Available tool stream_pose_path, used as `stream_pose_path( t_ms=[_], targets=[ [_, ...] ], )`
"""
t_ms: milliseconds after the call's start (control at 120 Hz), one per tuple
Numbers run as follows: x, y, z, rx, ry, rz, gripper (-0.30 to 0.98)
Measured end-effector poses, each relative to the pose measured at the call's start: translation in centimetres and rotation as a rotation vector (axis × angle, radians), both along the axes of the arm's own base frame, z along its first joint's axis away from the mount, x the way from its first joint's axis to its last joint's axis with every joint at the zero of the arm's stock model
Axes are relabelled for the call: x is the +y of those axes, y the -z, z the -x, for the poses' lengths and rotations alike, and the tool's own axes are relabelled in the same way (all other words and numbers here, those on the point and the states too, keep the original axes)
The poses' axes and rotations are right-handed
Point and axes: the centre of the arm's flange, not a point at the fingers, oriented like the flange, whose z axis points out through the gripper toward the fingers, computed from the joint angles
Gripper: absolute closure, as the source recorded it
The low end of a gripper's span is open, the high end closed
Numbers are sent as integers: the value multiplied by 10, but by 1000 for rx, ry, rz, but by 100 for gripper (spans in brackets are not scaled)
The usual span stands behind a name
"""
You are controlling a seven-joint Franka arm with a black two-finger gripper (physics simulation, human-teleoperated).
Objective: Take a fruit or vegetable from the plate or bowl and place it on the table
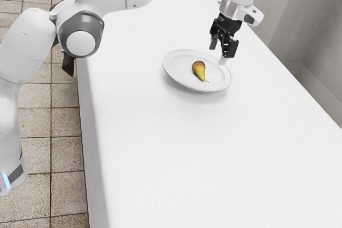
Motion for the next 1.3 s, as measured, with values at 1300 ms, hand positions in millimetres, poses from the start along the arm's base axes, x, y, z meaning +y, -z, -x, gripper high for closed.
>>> stream_pose_path(
  t_ms=[1300],
  targets=[
    [169,111,-76,-330,-828,213,0]
  ],
)
